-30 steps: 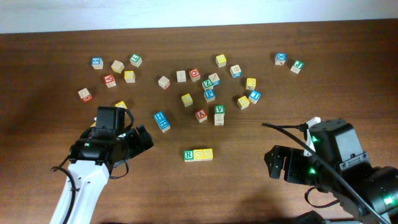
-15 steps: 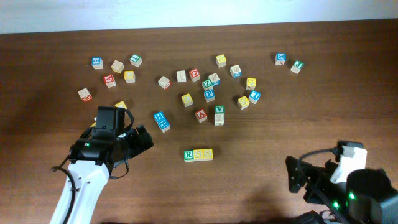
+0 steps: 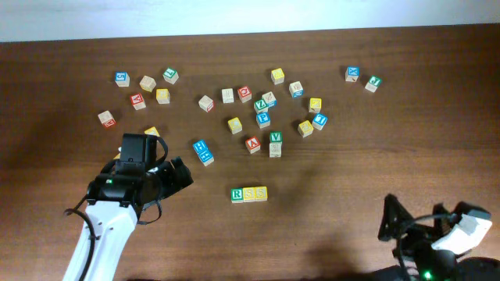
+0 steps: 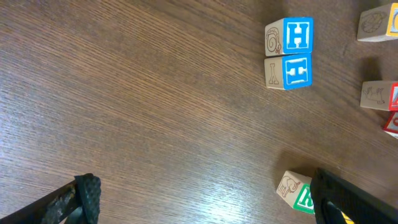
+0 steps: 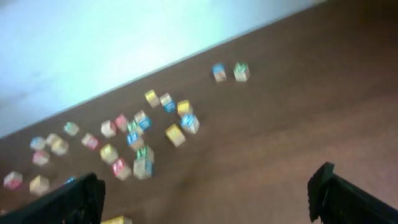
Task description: Spell out RSS
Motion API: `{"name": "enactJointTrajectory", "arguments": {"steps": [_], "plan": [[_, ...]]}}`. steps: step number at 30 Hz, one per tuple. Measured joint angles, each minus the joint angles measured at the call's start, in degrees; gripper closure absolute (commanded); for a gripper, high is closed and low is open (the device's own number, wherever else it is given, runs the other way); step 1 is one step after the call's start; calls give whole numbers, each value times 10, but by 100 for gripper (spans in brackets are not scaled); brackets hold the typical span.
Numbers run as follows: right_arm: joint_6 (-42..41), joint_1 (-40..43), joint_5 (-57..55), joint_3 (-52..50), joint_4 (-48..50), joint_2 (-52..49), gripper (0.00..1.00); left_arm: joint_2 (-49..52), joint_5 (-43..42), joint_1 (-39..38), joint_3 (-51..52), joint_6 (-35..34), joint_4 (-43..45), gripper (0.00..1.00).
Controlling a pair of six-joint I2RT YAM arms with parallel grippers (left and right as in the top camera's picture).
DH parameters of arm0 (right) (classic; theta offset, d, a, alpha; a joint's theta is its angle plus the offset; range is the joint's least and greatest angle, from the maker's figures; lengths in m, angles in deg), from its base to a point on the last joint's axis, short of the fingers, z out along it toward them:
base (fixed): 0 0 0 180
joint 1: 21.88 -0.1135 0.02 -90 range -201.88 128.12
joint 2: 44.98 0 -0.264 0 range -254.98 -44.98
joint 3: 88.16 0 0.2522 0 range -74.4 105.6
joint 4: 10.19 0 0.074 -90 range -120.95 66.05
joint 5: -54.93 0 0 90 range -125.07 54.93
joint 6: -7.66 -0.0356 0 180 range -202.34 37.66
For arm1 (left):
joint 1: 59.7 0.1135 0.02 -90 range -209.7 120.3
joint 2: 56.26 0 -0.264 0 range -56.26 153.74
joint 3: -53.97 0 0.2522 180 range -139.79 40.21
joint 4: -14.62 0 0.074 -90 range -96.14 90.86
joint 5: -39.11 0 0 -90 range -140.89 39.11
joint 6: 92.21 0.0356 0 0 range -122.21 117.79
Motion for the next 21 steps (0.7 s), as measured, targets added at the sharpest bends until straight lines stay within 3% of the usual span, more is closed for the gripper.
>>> {"name": "enactJointTrajectory", "arguments": {"steps": [3,10,21], "plan": [[58,61,35,-65,73,16,2,0,0,0,0,0,0,1],[104,64,75,-228,226,107,2,0,0,0,0,0,0,1],[154,64,113,-392,526,111,2,0,0,0,0,0,0,1]]}}
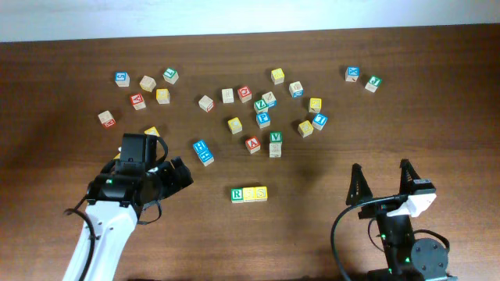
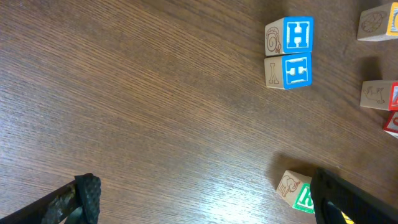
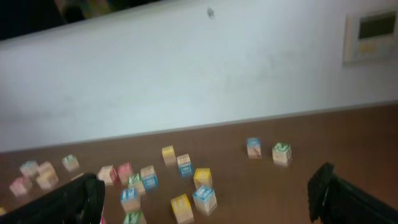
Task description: Spell out RSS
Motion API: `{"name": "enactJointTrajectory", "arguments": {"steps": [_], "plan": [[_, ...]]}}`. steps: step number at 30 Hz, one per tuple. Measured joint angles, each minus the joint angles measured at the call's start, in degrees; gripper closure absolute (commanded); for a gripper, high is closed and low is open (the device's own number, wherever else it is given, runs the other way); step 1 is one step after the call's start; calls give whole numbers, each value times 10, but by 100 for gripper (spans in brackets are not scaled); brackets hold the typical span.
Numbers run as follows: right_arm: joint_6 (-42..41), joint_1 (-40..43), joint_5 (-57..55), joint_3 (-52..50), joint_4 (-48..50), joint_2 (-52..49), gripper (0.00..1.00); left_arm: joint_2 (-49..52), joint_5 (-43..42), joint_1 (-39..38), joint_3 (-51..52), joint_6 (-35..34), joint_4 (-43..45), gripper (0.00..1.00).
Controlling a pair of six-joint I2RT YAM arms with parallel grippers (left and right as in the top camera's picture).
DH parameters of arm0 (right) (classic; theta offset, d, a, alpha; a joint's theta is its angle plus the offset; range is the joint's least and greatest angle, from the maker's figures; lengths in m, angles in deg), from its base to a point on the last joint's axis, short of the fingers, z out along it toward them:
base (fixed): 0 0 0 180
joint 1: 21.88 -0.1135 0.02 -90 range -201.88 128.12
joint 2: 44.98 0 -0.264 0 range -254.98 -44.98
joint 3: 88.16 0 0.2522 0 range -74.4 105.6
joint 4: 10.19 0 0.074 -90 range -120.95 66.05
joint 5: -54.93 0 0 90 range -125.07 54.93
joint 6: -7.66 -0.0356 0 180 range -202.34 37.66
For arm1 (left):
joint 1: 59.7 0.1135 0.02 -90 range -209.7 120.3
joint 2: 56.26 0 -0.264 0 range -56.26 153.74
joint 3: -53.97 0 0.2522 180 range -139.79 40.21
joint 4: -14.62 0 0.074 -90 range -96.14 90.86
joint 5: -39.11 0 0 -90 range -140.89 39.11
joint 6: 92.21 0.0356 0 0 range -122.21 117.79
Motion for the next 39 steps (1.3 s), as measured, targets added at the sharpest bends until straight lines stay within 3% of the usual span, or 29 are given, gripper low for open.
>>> {"name": "enactJointTrajectory", "arguments": {"steps": [8,13,21,28,33,39], "plan": [[38,0,28,-91,168,0,2,0,0,0,0,0,0,1],[58,0,36,-100,153,0,2,0,0,0,0,0,0,1],[64,0,26,-100,28,0,2,0,0,0,0,0,0,1],[64,0,8,-100,23,0,2,0,0,0,0,0,0,1],[144,0,2,-100,23,0,2,0,0,0,0,0,0,1],[144,0,-3,-100,23,0,2,0,0,0,0,0,0,1]]}}
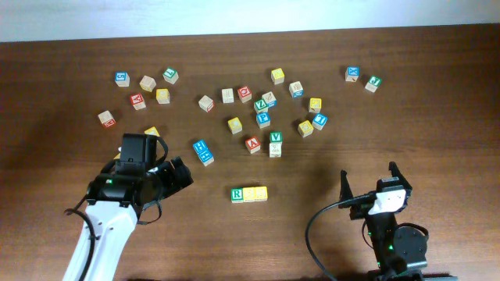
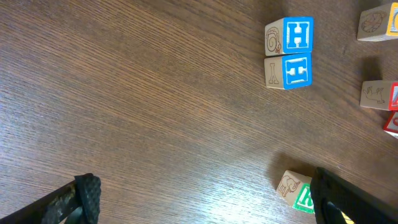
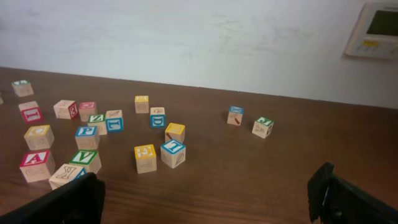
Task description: Spell out RSS
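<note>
Three blocks stand in a touching row at the table's middle front: a green R block (image 1: 237, 193), then two yellow blocks (image 1: 255, 193). In the left wrist view the R block (image 2: 297, 193) peeks out beside one fingertip (image 2: 348, 202). My left gripper (image 1: 173, 175) is open and empty, left of the row. At the front right my right gripper (image 1: 367, 181) is open too, nothing between its fingers, pointing toward the far wall.
Several loose letter blocks are scattered across the far half of the table, among them two blue H blocks (image 2: 290, 52) side by side, a stacked V block (image 1: 275, 144) and a pair at the far right (image 1: 362, 78). A white wall (image 3: 186, 37) bounds the far edge.
My right arm has drawn back slightly and levelled, its camera now looking lower across the blocks. The left arm and all blocks are unchanged.
My right arm was low at the front right corner, its view blurred and tilted. Then it stood upright nearer the middle front right, and now it rests folded there. The left gripper stayed open beside the three-block row throughout.
</note>
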Motion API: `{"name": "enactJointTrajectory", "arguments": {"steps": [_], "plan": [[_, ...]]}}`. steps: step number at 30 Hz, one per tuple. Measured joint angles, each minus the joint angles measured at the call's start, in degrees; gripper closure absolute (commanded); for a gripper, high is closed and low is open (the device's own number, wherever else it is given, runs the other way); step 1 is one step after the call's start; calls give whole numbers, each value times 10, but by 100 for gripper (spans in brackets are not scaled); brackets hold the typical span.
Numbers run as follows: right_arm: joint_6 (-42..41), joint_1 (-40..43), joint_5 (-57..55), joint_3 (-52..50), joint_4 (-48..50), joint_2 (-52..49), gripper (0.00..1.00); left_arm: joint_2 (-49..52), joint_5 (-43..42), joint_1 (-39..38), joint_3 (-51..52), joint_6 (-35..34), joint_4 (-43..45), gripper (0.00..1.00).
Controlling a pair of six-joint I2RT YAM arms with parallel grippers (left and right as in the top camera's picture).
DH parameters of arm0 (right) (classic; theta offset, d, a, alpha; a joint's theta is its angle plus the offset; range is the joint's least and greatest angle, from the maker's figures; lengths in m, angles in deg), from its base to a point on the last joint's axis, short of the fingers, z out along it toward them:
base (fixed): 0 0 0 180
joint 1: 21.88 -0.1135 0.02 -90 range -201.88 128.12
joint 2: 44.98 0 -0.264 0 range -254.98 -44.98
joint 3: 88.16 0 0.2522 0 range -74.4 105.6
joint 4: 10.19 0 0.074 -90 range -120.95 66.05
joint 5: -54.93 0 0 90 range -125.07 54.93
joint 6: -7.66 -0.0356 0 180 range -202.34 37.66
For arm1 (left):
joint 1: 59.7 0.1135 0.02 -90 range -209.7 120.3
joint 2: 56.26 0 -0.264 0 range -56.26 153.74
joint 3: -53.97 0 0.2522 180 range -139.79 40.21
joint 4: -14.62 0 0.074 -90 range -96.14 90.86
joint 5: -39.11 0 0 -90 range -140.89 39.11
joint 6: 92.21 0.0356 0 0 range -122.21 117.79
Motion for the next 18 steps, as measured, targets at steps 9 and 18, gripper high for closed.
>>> {"name": "enactJointTrajectory", "arguments": {"steps": [9,18], "plan": [[-27,0,0,0,0,0,2,0,0,0,0,0,0,1],[-28,0,0,0,0,0,2,0,0,0,0,0,0,1]]}}
